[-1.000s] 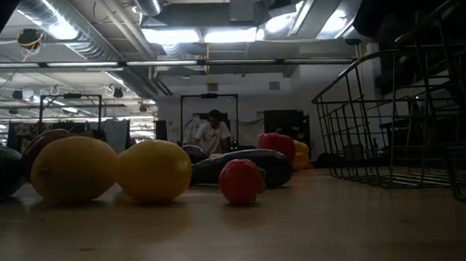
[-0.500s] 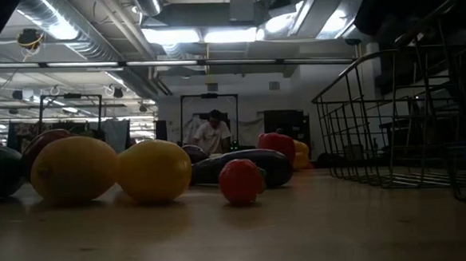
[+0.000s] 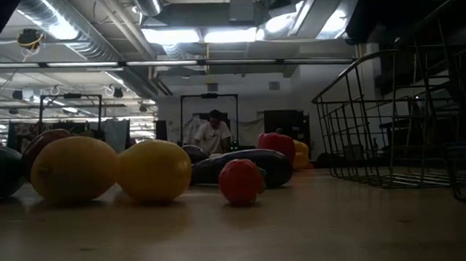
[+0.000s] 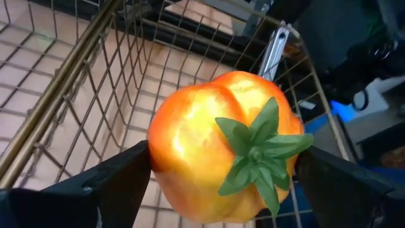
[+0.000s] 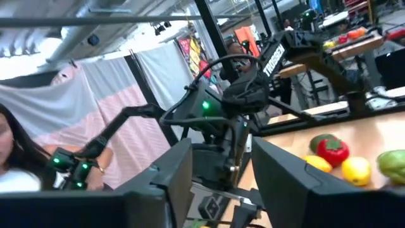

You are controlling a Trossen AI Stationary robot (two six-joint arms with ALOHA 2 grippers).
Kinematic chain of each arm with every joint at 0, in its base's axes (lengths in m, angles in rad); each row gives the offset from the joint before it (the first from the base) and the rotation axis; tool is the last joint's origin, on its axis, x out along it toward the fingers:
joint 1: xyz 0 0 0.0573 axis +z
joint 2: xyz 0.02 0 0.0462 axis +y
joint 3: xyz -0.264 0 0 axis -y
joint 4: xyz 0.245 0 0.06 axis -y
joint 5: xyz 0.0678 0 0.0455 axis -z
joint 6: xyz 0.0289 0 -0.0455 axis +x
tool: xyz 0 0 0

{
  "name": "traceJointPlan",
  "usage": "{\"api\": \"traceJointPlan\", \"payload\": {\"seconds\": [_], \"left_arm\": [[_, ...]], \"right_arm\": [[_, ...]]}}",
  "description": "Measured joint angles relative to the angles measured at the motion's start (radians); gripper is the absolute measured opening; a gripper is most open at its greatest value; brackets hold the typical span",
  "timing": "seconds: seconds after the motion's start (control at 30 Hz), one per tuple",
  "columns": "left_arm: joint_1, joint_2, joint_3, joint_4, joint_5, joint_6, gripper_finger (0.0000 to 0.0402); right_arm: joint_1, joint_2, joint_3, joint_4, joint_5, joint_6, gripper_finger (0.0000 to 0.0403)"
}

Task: Sort produce into baskets
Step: Put the top orange tomato into the bottom wire basket

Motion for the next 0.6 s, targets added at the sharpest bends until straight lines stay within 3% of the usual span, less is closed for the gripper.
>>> {"api": "traceJointPlan", "payload": {"seconds": [0.3, 0.6], "left_arm": [[0.004, 0.000, 0.000, -0.041, 0.000, 0.130, 0.0361], [0.005, 0.000, 0.000, -0.047, -0.001, 0.206, 0.0361]], "right_arm": [[0.000, 0.000, 0.014, -0.146, 0.006, -0.035, 0.0138], [-0.001, 0.001, 0.013, -0.295, 0.084, -0.036, 0.0138]]}}
